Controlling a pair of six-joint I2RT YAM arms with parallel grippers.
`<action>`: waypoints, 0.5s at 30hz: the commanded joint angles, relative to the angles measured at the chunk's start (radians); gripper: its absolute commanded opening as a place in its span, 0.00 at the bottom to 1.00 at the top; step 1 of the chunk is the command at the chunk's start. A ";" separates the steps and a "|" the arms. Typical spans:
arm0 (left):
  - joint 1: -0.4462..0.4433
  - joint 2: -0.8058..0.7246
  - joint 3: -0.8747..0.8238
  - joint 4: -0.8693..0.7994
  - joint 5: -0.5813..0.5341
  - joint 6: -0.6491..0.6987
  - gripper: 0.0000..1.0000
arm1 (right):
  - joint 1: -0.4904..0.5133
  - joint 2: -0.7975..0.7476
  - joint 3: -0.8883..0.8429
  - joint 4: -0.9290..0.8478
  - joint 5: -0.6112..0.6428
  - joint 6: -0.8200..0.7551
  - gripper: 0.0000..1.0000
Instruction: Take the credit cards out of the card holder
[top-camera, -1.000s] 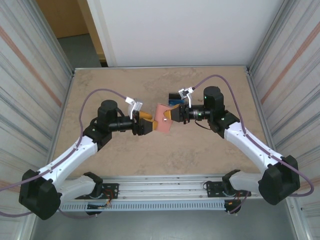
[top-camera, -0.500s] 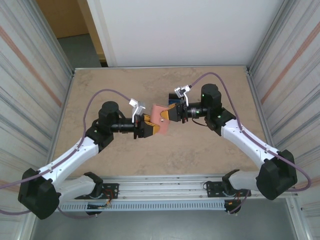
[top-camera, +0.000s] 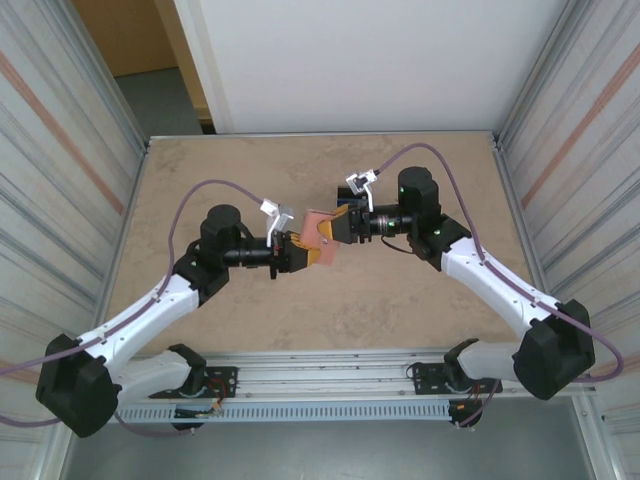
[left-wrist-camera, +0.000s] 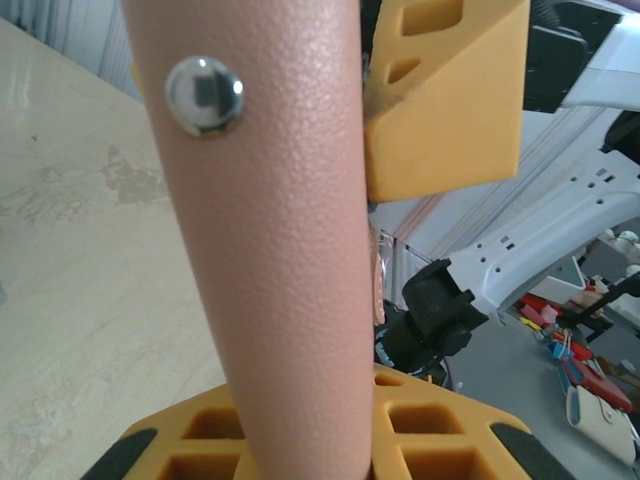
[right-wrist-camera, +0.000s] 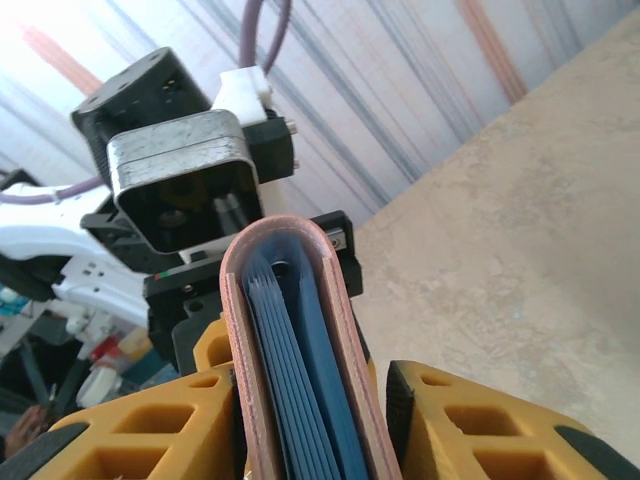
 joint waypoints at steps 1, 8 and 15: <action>-0.014 -0.004 -0.013 0.087 -0.036 -0.028 0.00 | 0.008 -0.039 0.028 -0.062 0.125 -0.033 0.40; -0.024 0.015 -0.011 0.102 -0.058 -0.055 0.18 | 0.037 -0.040 0.032 -0.057 0.190 -0.030 0.18; -0.027 0.023 -0.030 0.142 -0.080 -0.083 0.17 | 0.051 -0.024 0.043 -0.060 0.218 -0.012 0.13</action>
